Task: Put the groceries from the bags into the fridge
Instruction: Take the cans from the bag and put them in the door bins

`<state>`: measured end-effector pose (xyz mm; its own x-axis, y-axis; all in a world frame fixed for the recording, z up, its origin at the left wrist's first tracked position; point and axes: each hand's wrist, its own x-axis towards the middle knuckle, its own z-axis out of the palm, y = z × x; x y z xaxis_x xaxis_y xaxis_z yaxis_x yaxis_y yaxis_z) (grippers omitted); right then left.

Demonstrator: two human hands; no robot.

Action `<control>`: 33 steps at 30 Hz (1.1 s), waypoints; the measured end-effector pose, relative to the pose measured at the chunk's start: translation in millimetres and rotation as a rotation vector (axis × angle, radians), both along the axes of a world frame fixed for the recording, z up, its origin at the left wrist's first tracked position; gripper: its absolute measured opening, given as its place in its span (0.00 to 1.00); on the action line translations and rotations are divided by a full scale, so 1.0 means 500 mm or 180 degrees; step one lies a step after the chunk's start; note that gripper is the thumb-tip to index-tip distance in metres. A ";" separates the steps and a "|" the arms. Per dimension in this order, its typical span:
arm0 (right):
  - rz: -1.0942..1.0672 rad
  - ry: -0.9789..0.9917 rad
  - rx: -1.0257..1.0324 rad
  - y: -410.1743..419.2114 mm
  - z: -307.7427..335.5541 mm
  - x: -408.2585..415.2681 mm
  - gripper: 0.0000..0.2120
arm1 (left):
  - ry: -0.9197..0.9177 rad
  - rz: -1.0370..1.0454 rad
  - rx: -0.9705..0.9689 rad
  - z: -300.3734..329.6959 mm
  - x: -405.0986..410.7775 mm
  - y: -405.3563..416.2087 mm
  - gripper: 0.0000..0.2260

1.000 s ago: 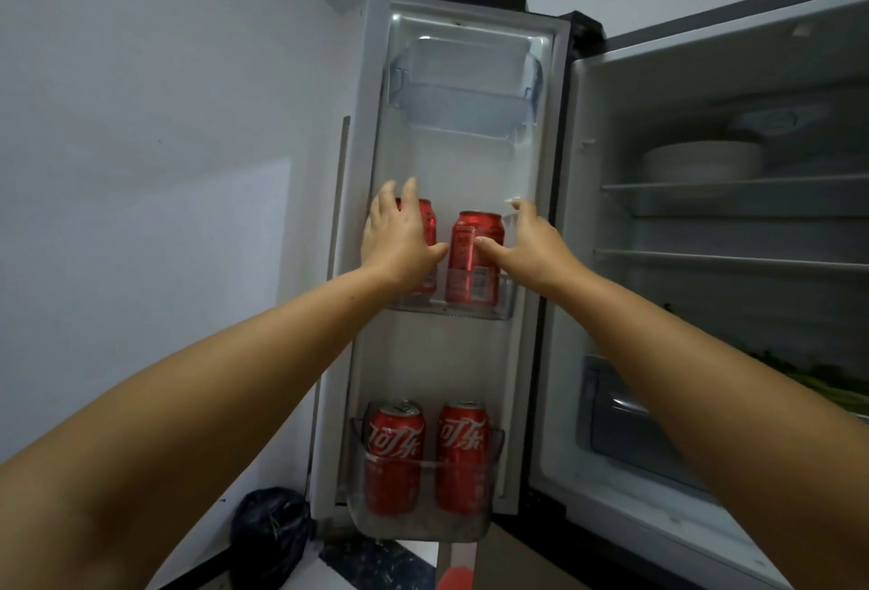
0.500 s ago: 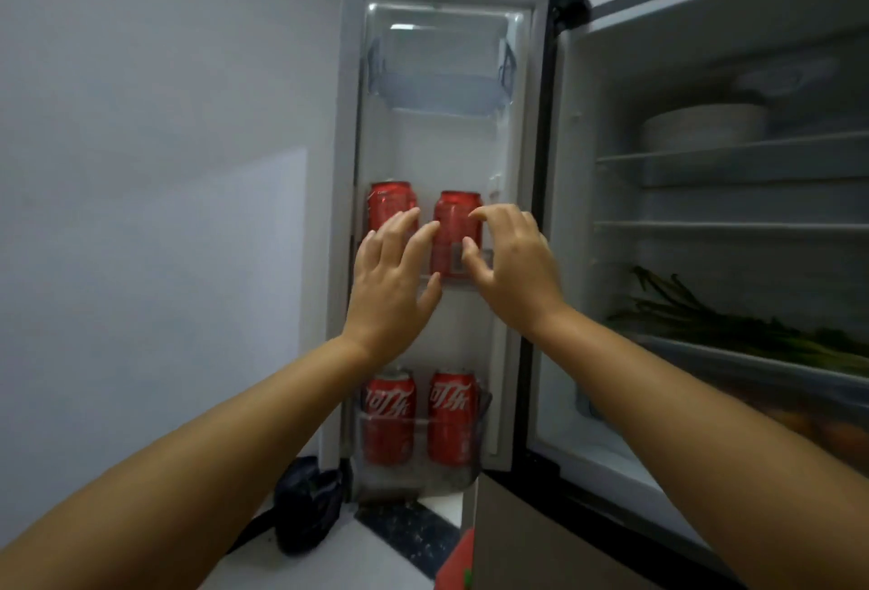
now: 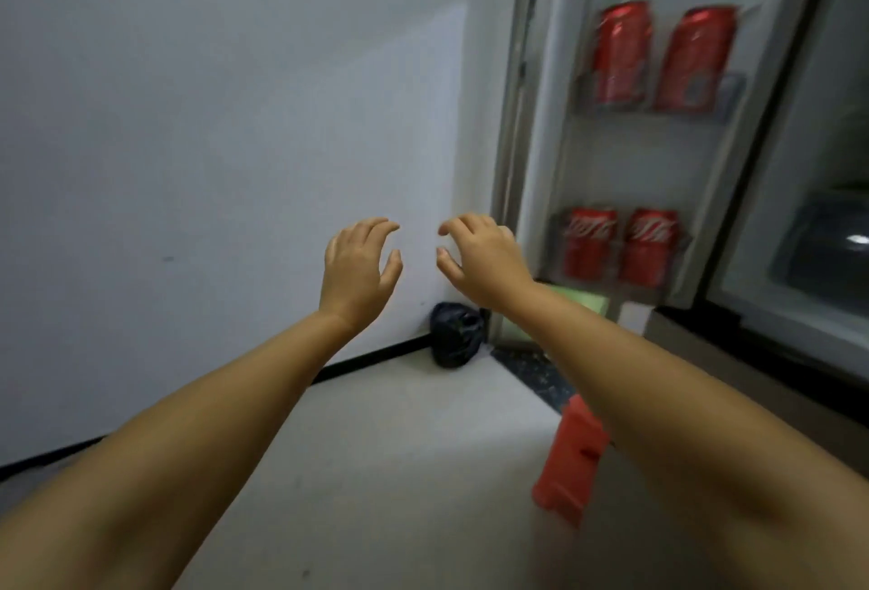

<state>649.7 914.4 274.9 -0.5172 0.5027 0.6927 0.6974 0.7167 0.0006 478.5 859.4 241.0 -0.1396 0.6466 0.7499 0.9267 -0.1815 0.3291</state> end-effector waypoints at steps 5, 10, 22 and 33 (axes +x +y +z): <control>0.0307 -0.0068 -0.0662 -0.117 -0.128 -0.213 0.17 | -0.0129 0.0469 -0.0615 -0.139 -0.218 -0.212 0.14; 0.0644 -0.0207 -0.1133 -0.250 -0.264 -0.424 0.16 | -0.0624 0.1108 -0.1172 -0.257 -0.416 -0.422 0.24; 0.1326 -0.1402 -0.1915 -0.389 -0.477 -0.823 0.19 | -0.1415 0.2083 -0.2200 -0.449 -0.747 -0.629 0.14; 0.1376 -0.1868 -0.2134 -0.174 -0.566 -1.157 0.16 | -0.1651 0.2397 -0.2438 -0.503 -1.038 -0.474 0.14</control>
